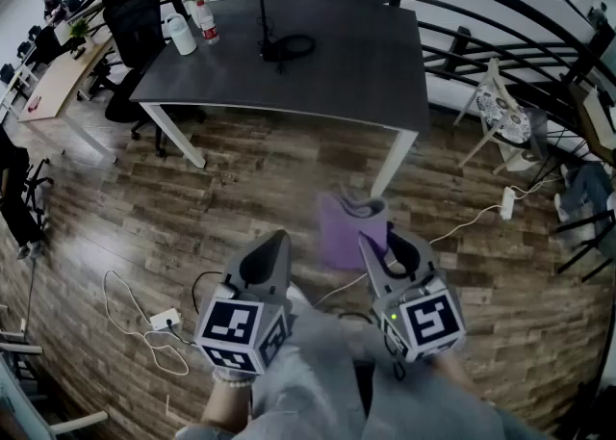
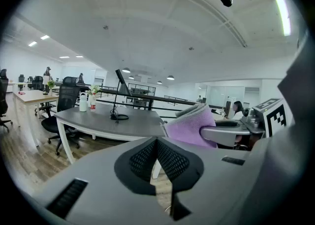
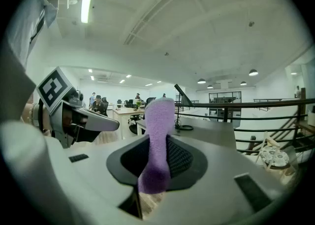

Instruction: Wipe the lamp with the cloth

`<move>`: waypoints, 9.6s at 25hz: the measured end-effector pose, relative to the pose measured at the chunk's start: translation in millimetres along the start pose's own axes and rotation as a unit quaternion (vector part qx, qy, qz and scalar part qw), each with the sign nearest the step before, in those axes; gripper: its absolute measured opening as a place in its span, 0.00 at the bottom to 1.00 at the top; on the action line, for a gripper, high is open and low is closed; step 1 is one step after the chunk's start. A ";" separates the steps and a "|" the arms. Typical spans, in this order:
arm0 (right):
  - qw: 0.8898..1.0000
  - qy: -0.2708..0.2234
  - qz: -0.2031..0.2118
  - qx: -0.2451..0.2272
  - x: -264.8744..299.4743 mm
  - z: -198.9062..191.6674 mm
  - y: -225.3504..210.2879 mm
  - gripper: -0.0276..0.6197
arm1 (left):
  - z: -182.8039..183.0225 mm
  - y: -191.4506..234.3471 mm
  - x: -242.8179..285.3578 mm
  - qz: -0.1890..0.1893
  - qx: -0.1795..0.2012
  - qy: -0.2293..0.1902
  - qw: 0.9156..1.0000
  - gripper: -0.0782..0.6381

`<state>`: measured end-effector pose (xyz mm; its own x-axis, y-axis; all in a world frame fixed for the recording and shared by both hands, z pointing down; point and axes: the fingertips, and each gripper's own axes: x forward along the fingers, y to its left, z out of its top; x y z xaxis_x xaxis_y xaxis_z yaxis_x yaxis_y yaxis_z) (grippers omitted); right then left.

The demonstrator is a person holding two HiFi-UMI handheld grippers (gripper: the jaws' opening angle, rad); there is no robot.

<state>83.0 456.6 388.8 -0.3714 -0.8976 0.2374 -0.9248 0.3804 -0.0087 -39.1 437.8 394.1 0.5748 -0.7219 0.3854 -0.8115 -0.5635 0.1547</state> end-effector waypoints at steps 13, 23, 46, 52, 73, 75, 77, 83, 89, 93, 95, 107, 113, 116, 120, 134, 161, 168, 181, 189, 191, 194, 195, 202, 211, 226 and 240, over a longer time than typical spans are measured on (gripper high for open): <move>1.000 0.015 0.002 -0.014 -7.9 -4.4 0.0 0.18 | 0.7 -7.0 -3.3 0.005 -0.003 -0.004 1.000 0.12; 0.999 0.034 -0.004 0.005 26.1 -9.1 -5.9 0.18 | 3.2 24.3 15.5 0.013 -0.018 0.009 1.000 0.12; 0.997 0.004 -0.068 0.030 217.3 68.2 -34.3 0.18 | 97.8 172.9 125.8 -0.058 0.025 0.014 0.998 0.12; 0.997 0.007 -0.077 0.033 253.4 72.3 -25.4 0.18 | 107.5 215.8 133.7 -0.055 0.030 0.008 0.998 0.12; 0.999 -0.004 -0.036 0.007 363.1 101.3 -97.7 0.18 | 152.0 273.5 223.8 0.000 0.014 -0.005 1.000 0.12; 1.000 -0.006 -0.025 -0.001 379.9 109.7 -112.2 0.18 | 163.8 280.5 242.7 0.012 0.015 -0.013 1.000 0.12; 1.000 -0.003 -0.013 -0.008 396.9 116.6 -126.3 0.18 | 174.1 286.1 261.8 0.021 0.011 -0.015 1.000 0.12; 0.999 0.001 0.028 -0.025 451.7 138.4 -167.1 0.18 | 205.1 301.2 318.9 0.045 -0.002 -0.014 0.999 0.12; 0.997 -0.021 0.064 -0.048 483.5 162.2 -192.3 0.18 | 224.8 304.1 351.6 0.068 -0.009 -0.020 0.997 0.12; 0.993 -0.042 0.086 -0.068 507.2 184.3 -197.1 0.18 | 237.4 309.0 367.9 0.076 -0.003 -0.019 0.997 0.12; 0.991 -0.053 0.093 -0.077 517.8 195.5 -197.0 0.18 | 244.3 312.9 373.1 0.079 0.000 -0.021 0.997 0.12; 0.981 -0.127 0.105 -0.104 562.1 273.9 -182.6 0.18 | 271.0 344.0 386.7 0.081 0.004 -0.035 0.996 0.12; 0.974 -0.167 0.103 -0.115 576.0 312.4 -168.9 0.18 | 279.5 358.0 383.6 0.076 0.016 -0.039 0.996 0.12; 0.971 -0.179 0.098 -0.126 582.3 324.8 -166.7 0.18 | 277.5 361.9 383.8 0.072 0.017 -0.038 0.997 0.12; 0.970 -0.183 0.083 -0.135 589.9 337.7 -167.4 0.18 | 275.3 365.0 384.4 0.065 0.015 -0.036 0.997 0.12; 0.987 -0.114 0.003 -0.114 591.0 297.8 -218.8 0.18 | 272.9 354.0 396.9 0.032 0.014 -0.035 0.999 0.12; 0.993 0.000 -0.096 -0.065 597.9 207.9 -349.2 0.18 | 271.6 339.9 403.9 0.010 0.022 -0.026 0.999 0.12; 0.993 -0.033 -0.075 -0.080 605.9 234.5 -340.1 0.18 | 271.9 346.8 400.7 0.018 0.022 -0.028 0.999 0.12; 0.979 -0.149 0.002 -0.142 606.9 336.8 -264.7 0.18 | 275.3 352.9 396.3 0.023 0.020 -0.038 0.999 0.12; 0.963 -0.193 0.028 -0.187 613.5 384.7 -246.9 0.18 | 276.5 360.8 389.9 0.036 0.016 -0.044 0.998 0.12; 0.958 -0.199 0.035 -0.204 616.2 392.2 -244.1 0.18 | 275.7 362.3 388.3 0.039 0.015 -0.044 0.998 0.12; 0.952 -0.201 0.044 -0.227 620.8 397.3 -243.5 0.18 | 274.5 364.4 385.7 0.043 0.015 -0.044 0.998 0.12; 0.951 -0.199 0.045 -0.231 622.9 397.5 -244.6 0.18 | 274.1 365.4 384.9 0.044 0.014 -0.043 0.998 0.12; 0.954 -0.177 0.049 -0.237 642.4 384.8 -259.1 0.18 | 274.2 369.0 383.9 0.050 0.013 -0.042 0.998 0.12; 0.968 -0.106 0.032 -0.224 671.6 333.7 -296.5 0.18 | 268.9 367.5 386.1 0.055 0.008 -0.034 0.998 0.12; 0.988 -0.019 -0.038 -0.151 661.1 244.9 -364.8 0.18 | 265.9 368.0 390.7 0.047 0.012 -0.024 0.999 0.12; 0.993 -0.060 -0.030 -0.099 592.9 249.1 -315.9 0.18 | 268.0 362.4 399.1 0.020 0.010 -0.027 0.999 0.12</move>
<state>134.4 -251.2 290.3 -0.3337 -0.9358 0.1134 -0.9157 0.3504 0.1968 -75.5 -162.1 360.2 0.5478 -0.7637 0.3416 -0.8316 -0.5419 0.1218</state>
